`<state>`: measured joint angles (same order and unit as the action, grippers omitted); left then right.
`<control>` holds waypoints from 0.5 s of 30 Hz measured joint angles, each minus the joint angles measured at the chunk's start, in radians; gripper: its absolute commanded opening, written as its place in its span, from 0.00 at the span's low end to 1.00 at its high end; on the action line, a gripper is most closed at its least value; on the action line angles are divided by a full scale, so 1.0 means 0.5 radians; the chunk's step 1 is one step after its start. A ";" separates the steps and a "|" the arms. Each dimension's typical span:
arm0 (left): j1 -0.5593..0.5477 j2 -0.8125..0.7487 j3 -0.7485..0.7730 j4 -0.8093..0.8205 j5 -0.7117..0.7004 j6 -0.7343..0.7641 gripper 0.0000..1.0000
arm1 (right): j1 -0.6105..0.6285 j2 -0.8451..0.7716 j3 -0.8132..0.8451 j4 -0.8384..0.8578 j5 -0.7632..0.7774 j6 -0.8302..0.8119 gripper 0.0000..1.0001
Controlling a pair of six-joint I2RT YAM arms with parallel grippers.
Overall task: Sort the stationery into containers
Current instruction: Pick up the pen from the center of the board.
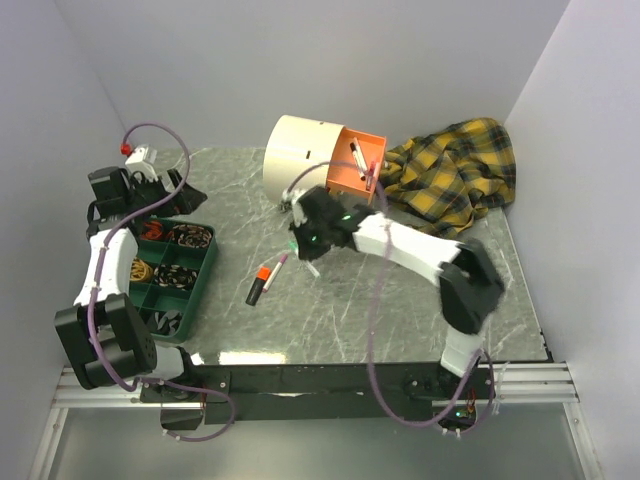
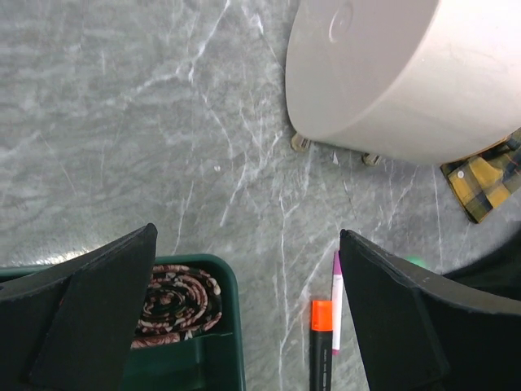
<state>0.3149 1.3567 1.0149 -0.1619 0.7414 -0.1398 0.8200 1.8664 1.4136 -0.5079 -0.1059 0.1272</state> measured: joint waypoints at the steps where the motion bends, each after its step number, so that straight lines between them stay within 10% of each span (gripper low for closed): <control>1: 0.000 0.000 0.018 -0.005 0.002 0.000 0.99 | -0.023 -0.111 0.000 0.002 -0.052 -0.011 0.00; 15: 0.001 -0.001 0.144 -0.091 0.009 0.005 1.00 | -0.698 -0.941 0.066 0.361 -0.418 0.338 0.00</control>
<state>0.3153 1.3563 1.0870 -0.2073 0.7460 -0.1371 0.4709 1.3960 1.4467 -0.3275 -0.3149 0.2962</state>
